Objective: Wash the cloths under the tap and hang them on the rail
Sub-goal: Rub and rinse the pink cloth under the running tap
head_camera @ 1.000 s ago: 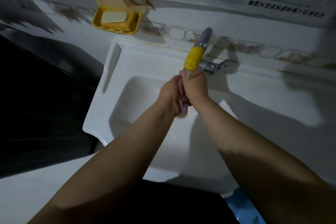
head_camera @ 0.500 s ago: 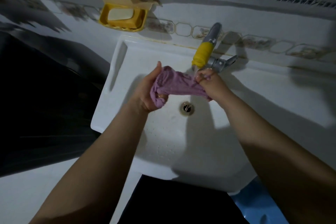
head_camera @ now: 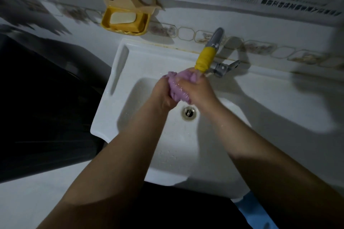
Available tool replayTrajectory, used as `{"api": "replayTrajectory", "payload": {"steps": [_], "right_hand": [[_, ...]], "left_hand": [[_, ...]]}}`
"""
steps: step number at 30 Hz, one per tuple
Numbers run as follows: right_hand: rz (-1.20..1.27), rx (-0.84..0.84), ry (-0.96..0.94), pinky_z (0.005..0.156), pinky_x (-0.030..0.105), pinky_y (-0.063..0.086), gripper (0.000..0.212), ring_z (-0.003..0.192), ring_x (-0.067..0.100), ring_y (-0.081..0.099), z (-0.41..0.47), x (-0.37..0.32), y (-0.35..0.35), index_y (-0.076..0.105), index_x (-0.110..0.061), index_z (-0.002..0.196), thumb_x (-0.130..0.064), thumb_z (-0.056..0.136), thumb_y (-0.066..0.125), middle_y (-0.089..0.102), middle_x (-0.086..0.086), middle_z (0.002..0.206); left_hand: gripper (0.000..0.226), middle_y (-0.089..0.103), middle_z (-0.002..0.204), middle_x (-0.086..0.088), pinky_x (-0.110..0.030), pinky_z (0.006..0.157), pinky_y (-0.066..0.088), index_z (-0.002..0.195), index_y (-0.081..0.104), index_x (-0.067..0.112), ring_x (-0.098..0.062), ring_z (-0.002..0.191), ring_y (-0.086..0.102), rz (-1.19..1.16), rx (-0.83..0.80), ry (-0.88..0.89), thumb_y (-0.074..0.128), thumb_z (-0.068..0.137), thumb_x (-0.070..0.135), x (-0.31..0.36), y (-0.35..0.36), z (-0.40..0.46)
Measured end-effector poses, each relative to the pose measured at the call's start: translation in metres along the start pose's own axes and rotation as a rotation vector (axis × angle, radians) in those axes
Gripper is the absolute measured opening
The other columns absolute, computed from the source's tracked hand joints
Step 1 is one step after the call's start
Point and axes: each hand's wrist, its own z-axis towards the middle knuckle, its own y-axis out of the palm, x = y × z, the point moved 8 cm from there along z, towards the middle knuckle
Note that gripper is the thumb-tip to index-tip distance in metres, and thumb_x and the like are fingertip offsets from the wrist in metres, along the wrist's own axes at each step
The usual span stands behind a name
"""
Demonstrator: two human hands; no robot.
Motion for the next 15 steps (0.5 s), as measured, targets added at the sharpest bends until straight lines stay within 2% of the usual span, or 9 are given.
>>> {"api": "replayTrajectory", "payload": {"steps": [2, 5, 7, 9, 11, 13, 15], "right_hand": [[-0.243, 0.11, -0.093, 0.071, 0.031, 0.051, 0.018, 0.075, 0.02, 0.063, -0.002, -0.008, 0.001, 0.059, -0.026, 0.076, -0.042, 0.082, 0.064, 0.066, 0.004, 0.082], [-0.295, 0.32, -0.074, 0.073, 0.044, 0.054, 0.033, 0.077, 0.031, 0.066, 0.009, -0.019, -0.03, 0.053, -0.026, 0.064, -0.053, 0.084, 0.055, 0.067, 0.009, 0.075], [-0.319, 0.303, -0.067, 0.075, 0.044, 0.053, 0.043, 0.078, 0.032, 0.064, 0.01, -0.019, -0.031, 0.048, -0.023, 0.059, -0.055, 0.087, 0.05, 0.065, 0.01, 0.074], [-0.406, 0.264, -0.103, 0.07, 0.038, 0.05, 0.049, 0.075, 0.032, 0.061, -0.001, -0.02, -0.015, 0.042, -0.021, 0.055, -0.056, 0.089, 0.046, 0.06, 0.01, 0.069], [-0.518, 0.241, -0.143, 0.068, 0.033, 0.044, 0.048, 0.073, 0.03, 0.055, -0.009, -0.022, -0.004, 0.041, -0.018, 0.061, -0.055, 0.091, 0.044, 0.05, 0.005, 0.063], [-0.512, 0.276, -0.075, 0.073, 0.033, 0.046, 0.044, 0.075, 0.028, 0.054, 0.004, -0.019, -0.012, 0.047, -0.018, 0.066, -0.055, 0.089, 0.047, 0.051, 0.003, 0.065], [-0.477, 0.315, -0.044, 0.075, 0.033, 0.05, 0.044, 0.079, 0.03, 0.063, 0.022, -0.021, -0.025, 0.055, -0.019, 0.068, -0.058, 0.087, 0.046, 0.064, 0.007, 0.074]], "left_hand": [[0.036, 0.057, 0.04, 0.003, -0.016, 0.032, 0.043, 0.079, 0.05, 0.014, -0.009, 0.031, 0.054, 0.023, -0.027, -0.026, 0.031, 0.103, 0.033, -0.008, 0.017, -0.007], [0.044, 0.052, 0.039, 0.006, -0.009, 0.026, 0.026, 0.089, 0.061, 0.013, -0.009, 0.024, 0.04, 0.086, -0.06, -0.045, 0.035, 0.1, 0.047, -0.026, 0.04, -0.015], [0.044, 0.053, 0.043, 0.004, -0.014, 0.033, 0.032, 0.079, 0.063, 0.017, -0.011, 0.031, 0.044, 0.077, -0.032, -0.048, 0.04, 0.098, 0.05, -0.026, 0.041, -0.014], [0.043, 0.053, 0.047, 0.001, -0.018, 0.046, 0.042, 0.07, 0.05, 0.014, -0.014, 0.045, 0.052, 0.06, -0.03, 0.002, 0.036, 0.101, 0.041, -0.014, 0.035, -0.007], [0.039, 0.051, 0.05, 0.0, -0.021, 0.052, 0.042, 0.071, 0.043, 0.014, -0.015, 0.052, 0.051, 0.019, -0.002, 0.009, 0.033, 0.102, 0.036, -0.011, 0.025, -0.005], [0.041, 0.05, 0.048, 0.0, -0.02, 0.046, 0.038, 0.07, 0.047, 0.016, -0.013, 0.046, 0.049, 0.023, 0.025, -0.016, 0.037, 0.1, 0.043, -0.02, 0.027, -0.009], [0.053, 0.044, 0.039, 0.003, -0.014, 0.034, 0.028, 0.056, 0.05, 0.017, -0.007, 0.031, 0.039, 0.11, 0.04, -0.069, 0.041, 0.098, 0.048, -0.034, 0.032, -0.008]]}}
